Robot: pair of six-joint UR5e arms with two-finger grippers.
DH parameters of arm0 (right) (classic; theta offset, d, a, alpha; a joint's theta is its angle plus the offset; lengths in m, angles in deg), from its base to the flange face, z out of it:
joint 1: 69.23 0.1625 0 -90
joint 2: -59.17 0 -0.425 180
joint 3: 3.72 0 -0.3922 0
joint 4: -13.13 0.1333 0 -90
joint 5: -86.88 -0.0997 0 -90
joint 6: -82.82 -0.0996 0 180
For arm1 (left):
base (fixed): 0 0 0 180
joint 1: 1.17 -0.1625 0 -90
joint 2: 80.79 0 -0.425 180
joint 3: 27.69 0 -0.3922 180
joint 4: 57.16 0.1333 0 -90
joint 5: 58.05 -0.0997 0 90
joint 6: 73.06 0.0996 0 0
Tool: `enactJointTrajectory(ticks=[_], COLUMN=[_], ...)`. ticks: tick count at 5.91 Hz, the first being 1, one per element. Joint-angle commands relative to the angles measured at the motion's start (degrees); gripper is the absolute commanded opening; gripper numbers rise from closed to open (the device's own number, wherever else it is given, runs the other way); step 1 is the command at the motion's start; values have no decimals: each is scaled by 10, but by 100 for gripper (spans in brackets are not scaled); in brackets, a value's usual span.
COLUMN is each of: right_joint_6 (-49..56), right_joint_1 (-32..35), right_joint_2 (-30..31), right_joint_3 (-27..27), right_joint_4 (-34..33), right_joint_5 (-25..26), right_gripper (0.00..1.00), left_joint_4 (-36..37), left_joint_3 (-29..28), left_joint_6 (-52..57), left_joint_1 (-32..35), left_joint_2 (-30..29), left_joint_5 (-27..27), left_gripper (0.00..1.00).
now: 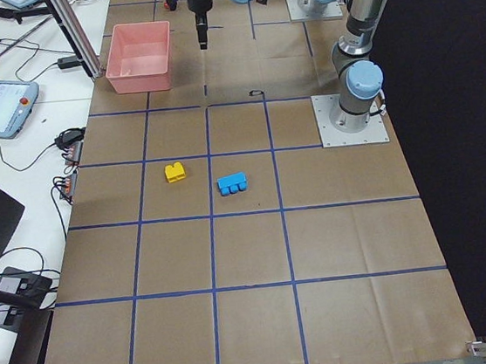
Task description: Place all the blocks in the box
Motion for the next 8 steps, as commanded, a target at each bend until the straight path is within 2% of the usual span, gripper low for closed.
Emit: enactJointTrajectory(ticks=[1, 7, 8], right_joint_6=[1, 0, 0], right_joint_1=[0, 0, 0], right_joint_2=[-1, -1, -1], right_joint_3=[1, 1, 1], right_joint_4=[1, 0, -1], right_joint_5=[0, 0, 0], right_gripper=[100, 100, 100], left_joint_4=[0, 7, 3], left_joint_3=[1, 4, 8], left_joint_6=[0, 1, 1], left_joint_1=[1, -4, -51], left_joint_2=[-1, 7, 12], left_joint_5=[0, -3, -4], left_gripper=[99, 99, 99])
